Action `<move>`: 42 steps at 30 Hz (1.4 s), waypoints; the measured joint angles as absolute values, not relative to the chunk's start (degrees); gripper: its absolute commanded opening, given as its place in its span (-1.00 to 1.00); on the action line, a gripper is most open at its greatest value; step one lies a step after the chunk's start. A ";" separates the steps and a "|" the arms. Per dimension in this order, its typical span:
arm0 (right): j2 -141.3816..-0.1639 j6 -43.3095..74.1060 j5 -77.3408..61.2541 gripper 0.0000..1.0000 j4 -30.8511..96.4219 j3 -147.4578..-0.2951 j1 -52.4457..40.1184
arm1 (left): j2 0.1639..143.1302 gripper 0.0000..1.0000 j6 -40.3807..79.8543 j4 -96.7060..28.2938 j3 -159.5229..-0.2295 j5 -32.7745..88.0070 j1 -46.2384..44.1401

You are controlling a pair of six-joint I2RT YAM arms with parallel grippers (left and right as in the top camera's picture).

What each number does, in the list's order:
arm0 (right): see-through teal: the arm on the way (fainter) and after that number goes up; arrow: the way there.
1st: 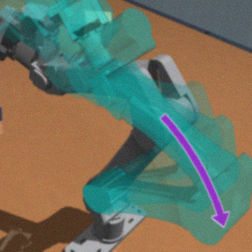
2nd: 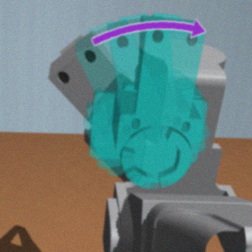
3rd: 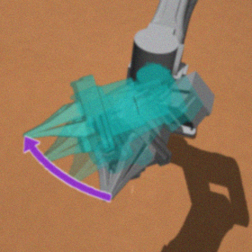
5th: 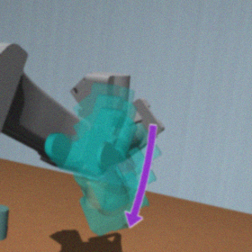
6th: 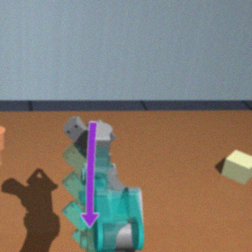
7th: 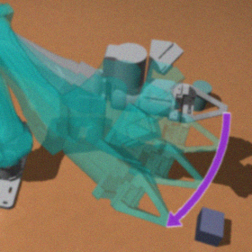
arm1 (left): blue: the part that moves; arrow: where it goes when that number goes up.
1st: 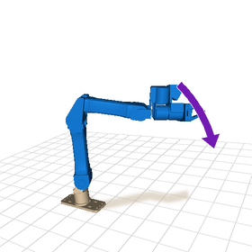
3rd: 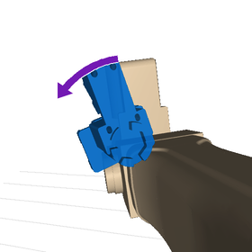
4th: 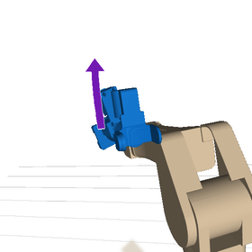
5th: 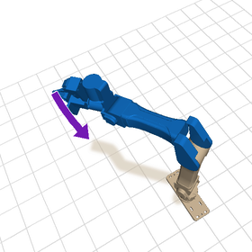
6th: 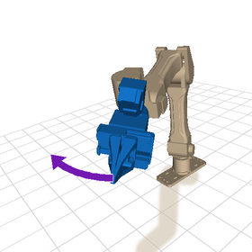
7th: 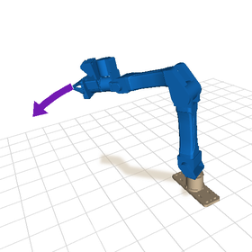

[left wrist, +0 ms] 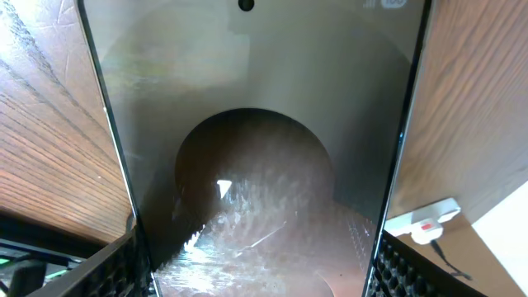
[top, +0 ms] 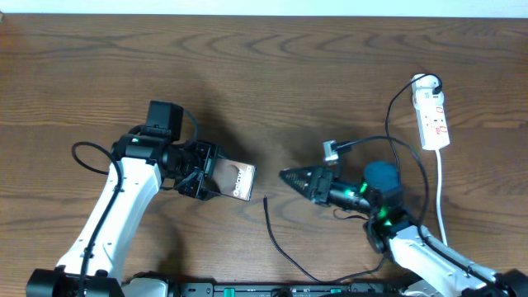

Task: Plug charger to phone and switch on socket
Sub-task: 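Move the right gripper from rest toward the phone's bottom edge, then grip the phone's bottom end with the right gripper beside the left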

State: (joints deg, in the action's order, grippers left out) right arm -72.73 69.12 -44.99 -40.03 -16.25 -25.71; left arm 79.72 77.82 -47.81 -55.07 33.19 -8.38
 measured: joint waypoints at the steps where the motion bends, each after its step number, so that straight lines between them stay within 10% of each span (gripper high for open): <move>1: -73.10 69.28 -44.14 0.81 -40.03 -16.25 -26.59 | 79.72 -0.85 77.95 -47.79 -55.07 32.60 -8.91; 42: -74.63 74.78 -19.42 0.37 -37.54 -16.27 -45.30 | 79.72 -0.85 86.94 -42.98 -55.07 25.06 -28.86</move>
